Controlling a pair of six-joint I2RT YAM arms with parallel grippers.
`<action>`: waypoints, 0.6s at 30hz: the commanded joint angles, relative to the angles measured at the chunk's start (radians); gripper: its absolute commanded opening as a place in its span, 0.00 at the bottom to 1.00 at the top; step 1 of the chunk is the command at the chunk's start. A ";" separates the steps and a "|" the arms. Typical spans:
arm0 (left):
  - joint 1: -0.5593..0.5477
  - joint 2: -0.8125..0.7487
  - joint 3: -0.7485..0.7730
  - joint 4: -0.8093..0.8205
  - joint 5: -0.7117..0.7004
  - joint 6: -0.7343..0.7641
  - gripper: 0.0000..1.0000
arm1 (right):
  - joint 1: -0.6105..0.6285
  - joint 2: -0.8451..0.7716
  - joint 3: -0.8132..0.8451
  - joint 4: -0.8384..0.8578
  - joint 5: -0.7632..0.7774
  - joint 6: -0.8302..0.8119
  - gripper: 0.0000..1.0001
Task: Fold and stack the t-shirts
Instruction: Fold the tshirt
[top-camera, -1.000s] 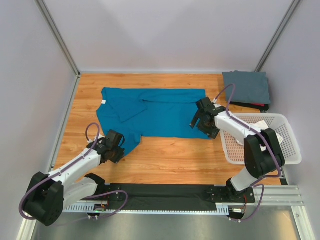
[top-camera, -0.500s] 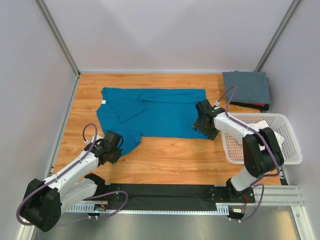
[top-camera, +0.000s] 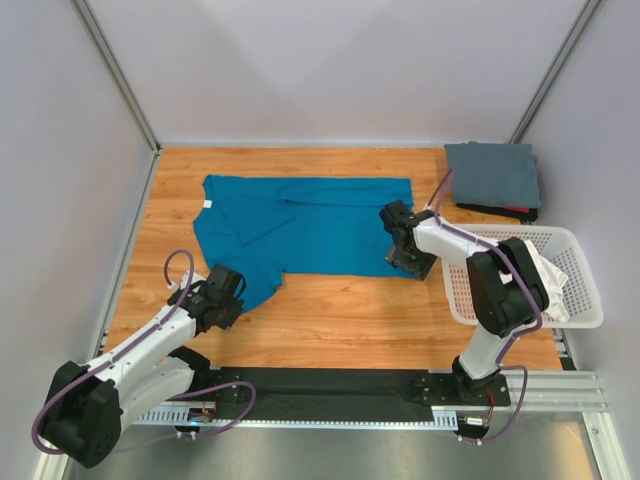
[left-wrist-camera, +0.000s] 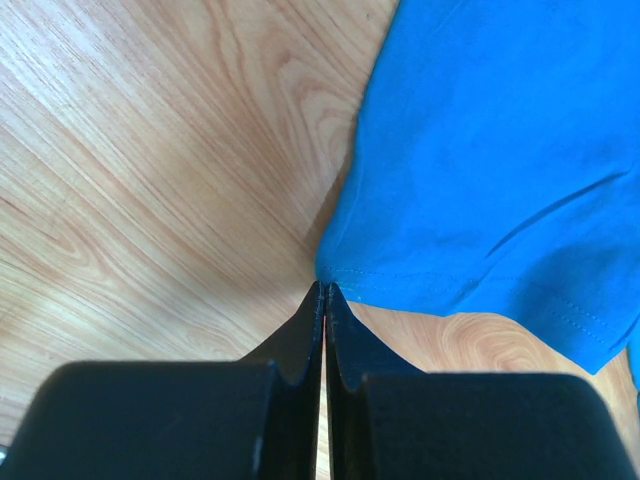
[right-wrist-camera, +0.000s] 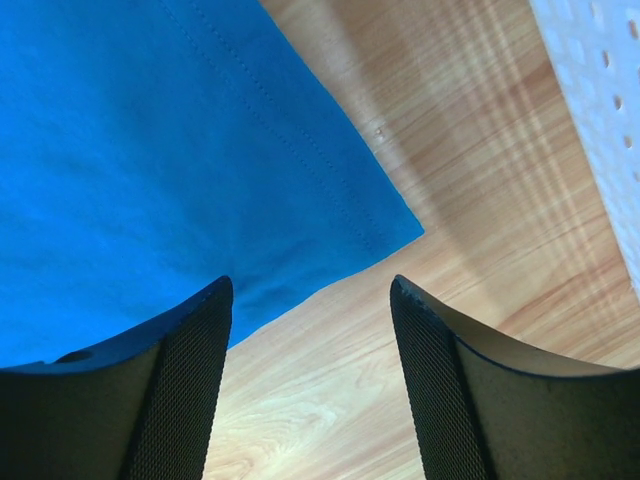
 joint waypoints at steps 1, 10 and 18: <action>-0.002 -0.023 -0.013 0.022 -0.013 0.006 0.00 | -0.013 0.038 0.006 -0.052 0.024 0.097 0.66; -0.002 -0.072 -0.045 0.042 -0.001 0.016 0.00 | 0.011 0.099 0.021 -0.086 0.025 0.214 0.61; -0.002 -0.144 -0.046 0.023 -0.006 0.041 0.13 | 0.011 0.119 0.037 -0.119 0.051 0.278 0.22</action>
